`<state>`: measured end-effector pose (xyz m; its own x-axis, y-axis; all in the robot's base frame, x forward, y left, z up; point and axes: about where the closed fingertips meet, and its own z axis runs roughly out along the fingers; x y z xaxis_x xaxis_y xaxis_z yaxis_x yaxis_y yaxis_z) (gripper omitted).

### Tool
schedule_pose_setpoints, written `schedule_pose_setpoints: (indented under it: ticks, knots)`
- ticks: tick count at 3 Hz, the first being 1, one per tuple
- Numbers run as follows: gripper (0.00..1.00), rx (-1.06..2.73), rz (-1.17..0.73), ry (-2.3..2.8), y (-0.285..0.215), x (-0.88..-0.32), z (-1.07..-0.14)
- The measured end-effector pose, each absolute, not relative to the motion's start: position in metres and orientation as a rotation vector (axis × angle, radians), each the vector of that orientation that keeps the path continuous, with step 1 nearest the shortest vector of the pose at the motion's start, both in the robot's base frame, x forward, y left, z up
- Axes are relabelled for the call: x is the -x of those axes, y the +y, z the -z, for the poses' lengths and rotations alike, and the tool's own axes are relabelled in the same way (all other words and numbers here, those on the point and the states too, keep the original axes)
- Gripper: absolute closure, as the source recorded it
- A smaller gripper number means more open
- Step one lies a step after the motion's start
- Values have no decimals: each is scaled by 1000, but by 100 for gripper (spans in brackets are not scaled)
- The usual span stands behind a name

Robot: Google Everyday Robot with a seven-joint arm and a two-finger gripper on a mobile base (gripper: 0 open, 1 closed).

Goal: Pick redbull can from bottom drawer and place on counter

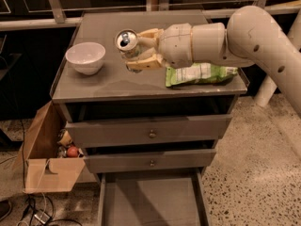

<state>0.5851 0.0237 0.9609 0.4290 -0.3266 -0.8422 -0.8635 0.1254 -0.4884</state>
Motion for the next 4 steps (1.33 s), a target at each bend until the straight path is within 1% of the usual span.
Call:
schedule_pose_setpoints:
  ticks: [2, 4]
  knots:
    - [100, 1537, -663, 1155, 42, -613, -937]
    - [100, 1648, -827, 1215, 55, -622, -888]
